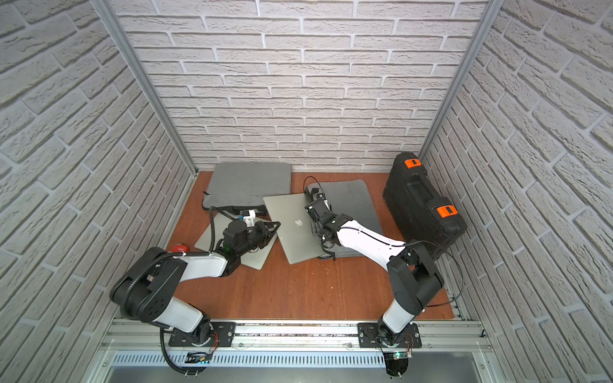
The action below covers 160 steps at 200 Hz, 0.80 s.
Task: Open the zippered laptop bag and take out the laptop
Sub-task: Take out the laptop from the zippered laptop bag, then close the bag flap on the zippered laptop bag.
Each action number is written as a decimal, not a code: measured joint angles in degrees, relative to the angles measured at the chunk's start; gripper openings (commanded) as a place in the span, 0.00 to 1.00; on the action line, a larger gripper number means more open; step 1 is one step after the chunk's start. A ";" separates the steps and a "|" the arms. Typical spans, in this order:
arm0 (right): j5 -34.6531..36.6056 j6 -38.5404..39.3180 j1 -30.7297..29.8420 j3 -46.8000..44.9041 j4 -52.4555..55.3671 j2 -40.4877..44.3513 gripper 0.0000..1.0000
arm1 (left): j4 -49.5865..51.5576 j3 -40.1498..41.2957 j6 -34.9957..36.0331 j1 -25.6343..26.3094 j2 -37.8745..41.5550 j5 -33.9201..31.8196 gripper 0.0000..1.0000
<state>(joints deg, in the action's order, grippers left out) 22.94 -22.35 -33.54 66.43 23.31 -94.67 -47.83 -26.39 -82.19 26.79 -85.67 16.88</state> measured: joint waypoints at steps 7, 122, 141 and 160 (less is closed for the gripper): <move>-0.26 0.22 0.57 0.57 -0.07 -0.72 0.06 | 1.05 0.52 0.07 -0.37 1.36 0.15 0.00; -3.63 3.23 4.55 15.63 -0.81 -15.72 0.06 | 21.20 3.74 2.99 -2.78 23.89 2.99 0.00; -3.91 4.20 5.03 17.11 -0.68 -17.35 0.08 | 23.30 4.20 2.86 -2.80 25.22 3.89 0.00; -4.44 5.25 5.57 18.88 -0.59 -19.26 0.09 | 25.44 4.42 2.64 -2.80 26.27 4.72 0.00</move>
<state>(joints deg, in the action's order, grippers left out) 18.50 -17.10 -27.97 85.32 22.72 -113.93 -22.39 -21.98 -79.55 23.99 -59.40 21.61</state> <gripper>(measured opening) 0.095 0.156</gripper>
